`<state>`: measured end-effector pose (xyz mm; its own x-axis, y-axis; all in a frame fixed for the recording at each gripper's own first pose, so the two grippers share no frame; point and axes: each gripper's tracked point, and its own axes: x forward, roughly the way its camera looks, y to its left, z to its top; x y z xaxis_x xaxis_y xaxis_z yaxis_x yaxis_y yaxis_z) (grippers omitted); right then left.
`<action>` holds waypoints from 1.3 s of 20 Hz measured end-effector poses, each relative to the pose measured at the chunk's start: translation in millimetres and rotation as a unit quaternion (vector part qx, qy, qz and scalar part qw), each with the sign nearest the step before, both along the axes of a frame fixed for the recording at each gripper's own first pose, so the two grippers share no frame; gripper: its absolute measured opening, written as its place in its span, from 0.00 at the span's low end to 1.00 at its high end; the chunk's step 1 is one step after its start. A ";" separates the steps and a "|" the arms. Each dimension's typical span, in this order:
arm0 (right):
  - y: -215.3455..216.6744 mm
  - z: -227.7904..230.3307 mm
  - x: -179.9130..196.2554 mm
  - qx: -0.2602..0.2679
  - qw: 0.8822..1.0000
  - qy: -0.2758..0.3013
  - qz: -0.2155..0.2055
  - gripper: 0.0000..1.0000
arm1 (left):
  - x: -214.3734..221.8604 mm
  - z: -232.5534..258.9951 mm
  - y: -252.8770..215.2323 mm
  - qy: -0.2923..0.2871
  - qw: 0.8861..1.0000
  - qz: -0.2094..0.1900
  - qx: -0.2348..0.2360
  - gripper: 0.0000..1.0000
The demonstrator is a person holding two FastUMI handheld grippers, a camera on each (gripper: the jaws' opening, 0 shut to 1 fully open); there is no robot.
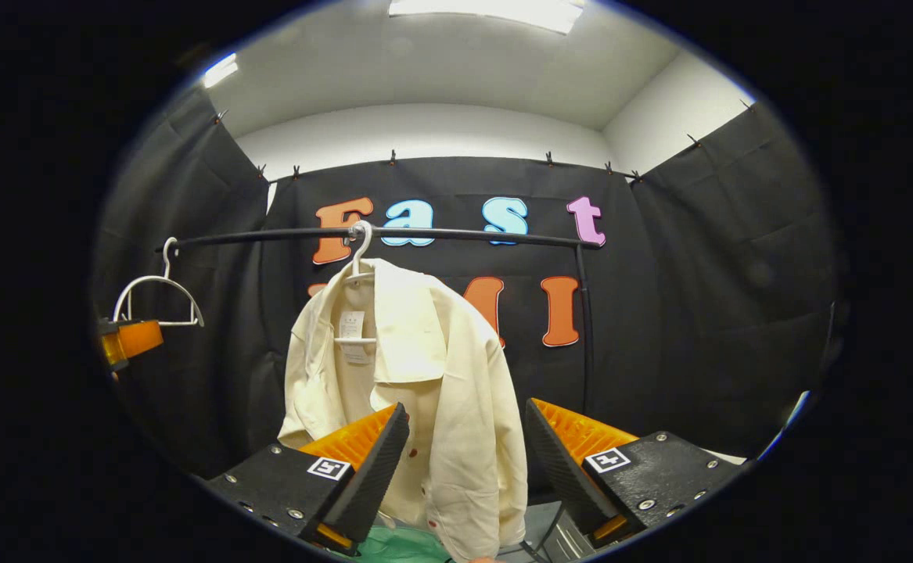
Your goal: Grasp the clothes on the hanger with both hands and then place them into the laundry hamper below.
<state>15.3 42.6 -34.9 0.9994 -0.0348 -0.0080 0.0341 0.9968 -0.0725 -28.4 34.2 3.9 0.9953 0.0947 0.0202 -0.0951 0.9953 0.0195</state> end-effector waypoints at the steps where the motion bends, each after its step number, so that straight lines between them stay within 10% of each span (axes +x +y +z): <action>1: 5.0 -6.5 3.6 -0.001 1.000 0.003 -0.001 0.93 | 0.5 -1.1 1.2 0.001 1.000 0.001 0.000 0.96; 22: 3.8 -70.7 107.8 0.008 0.997 0.036 -0.075 0.94 | 11.9 -23.7 21.3 0.023 1.000 0.006 -0.003 0.96; 26: 6.3 -74.2 111.7 0.034 0.998 0.039 -0.047 0.77 | 19.7 -33.2 10.2 0.028 1.000 -0.004 0.003 0.96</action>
<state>127.0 48.9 -109.1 0.9880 -0.1249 -0.0912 0.1244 0.9922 -0.0110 -8.8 44.4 -29.3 0.9956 0.0872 -0.0354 -0.0861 0.9958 0.0312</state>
